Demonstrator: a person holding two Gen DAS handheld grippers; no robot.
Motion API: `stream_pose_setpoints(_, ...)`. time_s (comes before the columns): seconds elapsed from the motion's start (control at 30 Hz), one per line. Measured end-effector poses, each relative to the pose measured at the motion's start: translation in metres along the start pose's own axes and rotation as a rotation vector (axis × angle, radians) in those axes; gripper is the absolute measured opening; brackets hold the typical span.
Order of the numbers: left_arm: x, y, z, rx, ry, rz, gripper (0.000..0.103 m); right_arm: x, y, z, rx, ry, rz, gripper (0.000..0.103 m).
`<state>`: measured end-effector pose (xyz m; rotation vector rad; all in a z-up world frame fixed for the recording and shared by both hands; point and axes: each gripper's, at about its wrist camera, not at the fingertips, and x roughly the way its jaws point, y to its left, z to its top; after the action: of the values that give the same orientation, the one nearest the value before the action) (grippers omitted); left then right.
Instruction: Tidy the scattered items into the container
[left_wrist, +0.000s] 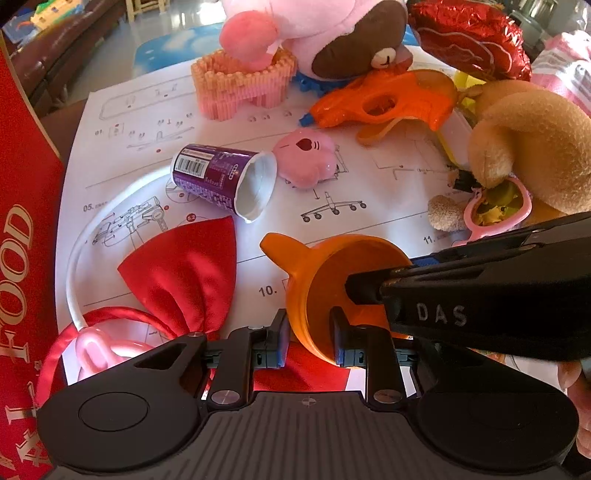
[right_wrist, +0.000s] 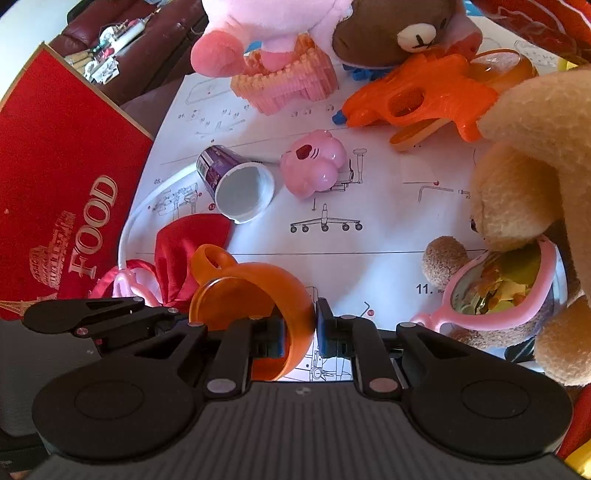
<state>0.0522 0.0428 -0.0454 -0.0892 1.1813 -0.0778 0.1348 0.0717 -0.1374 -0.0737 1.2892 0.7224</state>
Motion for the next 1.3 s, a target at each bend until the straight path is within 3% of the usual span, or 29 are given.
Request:
stream_pose_setpoints(0.17,-0.001,-0.002,0.000,-0.019,0.012,0.010,0.022,-0.001,0.005,-0.002,-0.043,0.005,-0.030,0.015)
stream_pose_setpoints(0.23,-0.003,-0.003,-0.003,-0.023,0.009,0.008,0.018,-0.002,0.003,-0.003,-0.037,0.010,-0.025,0.015)
stream_pose_setpoints(0.77,-0.039,-0.015,-0.013,-0.037,-0.039,0.031,0.018,-0.029,0.014,-0.013,-0.049,-0.025,-0.011,0.013)
stream_pose_setpoints(1.1,-0.113,-0.013,-0.028,-0.070,-0.178,0.051,0.019,-0.081,0.046,-0.018,-0.132,-0.111,0.060,0.014)
stream_pose_setpoints(1.3,-0.182,0.001,-0.042,-0.100,-0.287,0.147,0.020,-0.119,0.095,-0.014,-0.261,-0.176,0.137,0.014)
